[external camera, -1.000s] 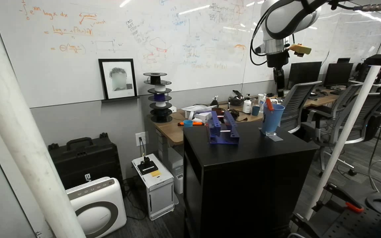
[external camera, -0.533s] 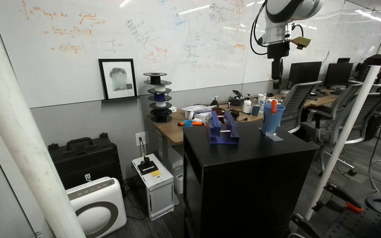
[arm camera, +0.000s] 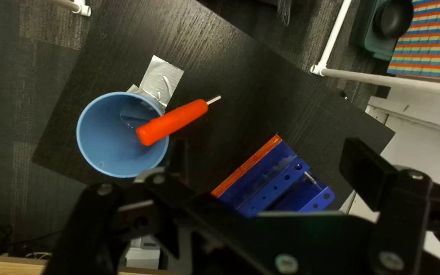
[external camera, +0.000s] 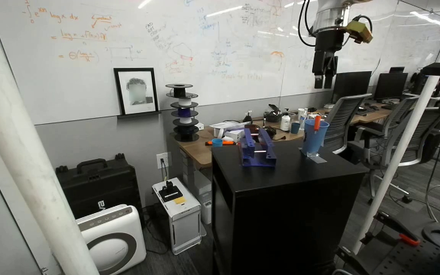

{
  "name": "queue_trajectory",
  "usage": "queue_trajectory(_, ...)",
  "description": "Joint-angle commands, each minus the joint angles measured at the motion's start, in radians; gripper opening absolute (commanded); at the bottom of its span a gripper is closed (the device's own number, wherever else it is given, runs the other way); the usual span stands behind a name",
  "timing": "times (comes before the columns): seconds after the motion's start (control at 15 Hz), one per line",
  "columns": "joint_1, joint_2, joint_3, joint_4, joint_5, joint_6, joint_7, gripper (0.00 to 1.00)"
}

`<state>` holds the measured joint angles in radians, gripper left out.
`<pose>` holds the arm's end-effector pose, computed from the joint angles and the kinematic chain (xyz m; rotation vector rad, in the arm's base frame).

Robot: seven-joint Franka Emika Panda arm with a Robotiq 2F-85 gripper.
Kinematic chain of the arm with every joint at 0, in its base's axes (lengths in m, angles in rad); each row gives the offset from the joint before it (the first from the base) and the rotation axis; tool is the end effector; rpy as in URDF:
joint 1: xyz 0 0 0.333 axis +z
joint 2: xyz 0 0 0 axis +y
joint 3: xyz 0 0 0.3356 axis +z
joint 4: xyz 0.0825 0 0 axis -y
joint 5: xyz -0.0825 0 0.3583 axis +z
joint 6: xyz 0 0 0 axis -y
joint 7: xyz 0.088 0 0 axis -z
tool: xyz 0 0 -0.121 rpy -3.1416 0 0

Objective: Put the metal object with the orange handle in the cup

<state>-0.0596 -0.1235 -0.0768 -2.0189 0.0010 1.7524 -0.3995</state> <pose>0.4718 -0.0660 0.5076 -3.0597 -0.4064 0.2095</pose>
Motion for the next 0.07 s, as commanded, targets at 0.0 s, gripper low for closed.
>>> queue_trajectory(0.0, 0.004, 0.000, -0.004, -0.001, 0.002, -0.002, 0.002, 1.00)
